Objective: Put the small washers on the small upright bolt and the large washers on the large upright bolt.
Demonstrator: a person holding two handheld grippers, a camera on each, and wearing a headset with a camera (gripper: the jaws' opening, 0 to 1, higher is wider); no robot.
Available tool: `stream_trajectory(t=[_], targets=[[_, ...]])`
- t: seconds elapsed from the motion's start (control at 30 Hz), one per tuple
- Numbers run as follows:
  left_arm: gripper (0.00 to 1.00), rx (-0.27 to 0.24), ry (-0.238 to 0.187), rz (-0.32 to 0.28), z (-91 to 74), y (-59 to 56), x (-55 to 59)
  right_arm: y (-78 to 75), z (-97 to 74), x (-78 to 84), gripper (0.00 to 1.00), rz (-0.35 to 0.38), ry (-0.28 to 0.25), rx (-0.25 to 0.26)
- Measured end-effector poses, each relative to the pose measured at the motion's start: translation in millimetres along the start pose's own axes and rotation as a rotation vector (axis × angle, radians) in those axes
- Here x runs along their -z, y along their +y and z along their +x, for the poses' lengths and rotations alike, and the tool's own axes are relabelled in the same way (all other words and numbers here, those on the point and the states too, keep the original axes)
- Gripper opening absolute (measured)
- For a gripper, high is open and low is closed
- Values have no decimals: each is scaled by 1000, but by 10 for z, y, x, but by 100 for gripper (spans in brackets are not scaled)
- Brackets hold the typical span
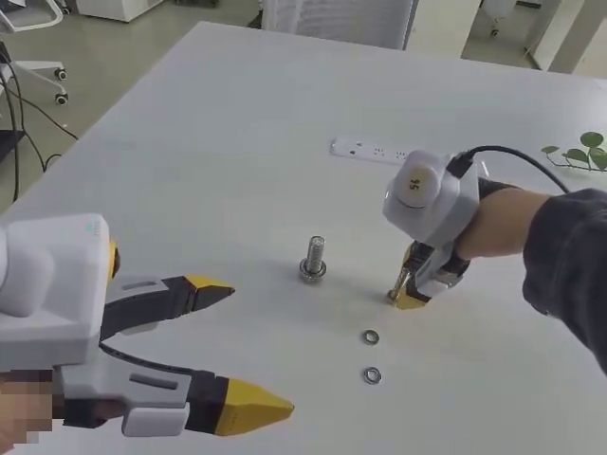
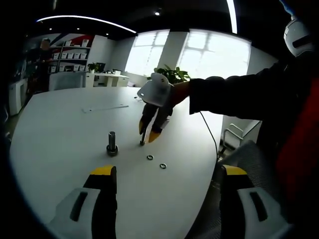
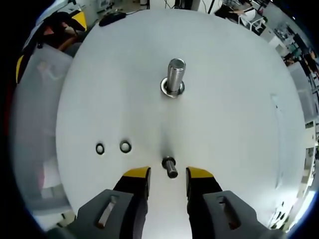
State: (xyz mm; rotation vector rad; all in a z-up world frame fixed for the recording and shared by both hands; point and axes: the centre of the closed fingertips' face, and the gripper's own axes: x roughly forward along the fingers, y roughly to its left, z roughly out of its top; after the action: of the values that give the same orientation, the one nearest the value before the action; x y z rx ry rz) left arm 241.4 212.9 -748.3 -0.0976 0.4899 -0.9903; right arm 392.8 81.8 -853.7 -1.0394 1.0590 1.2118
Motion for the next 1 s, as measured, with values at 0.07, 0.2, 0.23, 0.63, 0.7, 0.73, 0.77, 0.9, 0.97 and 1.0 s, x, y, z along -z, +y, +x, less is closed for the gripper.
stream_trajectory(t=[0.07,0.2,0.23,0.63,0.7,0.73,0.77,0.9,0.97,1.0], targets=[[85,1,-1,2,-2,-2,-5,-7,-26,22,31,1,4,7],[85,4,-3,5,0,-13,-13,-12,-75,47,31,8,0,20],[85,5,-3,6,1,-16,-14,-8,-84,49,31,10,-2,21],[85,14,-5,17,13,-50,-35,21,-195,221,32,34,-5,48],[85,16,-6,19,19,-56,-41,36,-210,257,32,39,-2,51],[85,18,-7,21,22,-62,-48,51,-218,283,32,45,-1,50],[85,20,-6,22,24,-66,-49,72,-228,308,32,49,-1,51],[85,24,-4,25,24,-76,-53,137,-248,369,32,65,-6,54],[85,26,-4,27,24,-84,-55,180,-250,380,33,82,-16,43],[85,28,-3,28,26,-91,-56,196,-249,395,33,82,-16,45]])
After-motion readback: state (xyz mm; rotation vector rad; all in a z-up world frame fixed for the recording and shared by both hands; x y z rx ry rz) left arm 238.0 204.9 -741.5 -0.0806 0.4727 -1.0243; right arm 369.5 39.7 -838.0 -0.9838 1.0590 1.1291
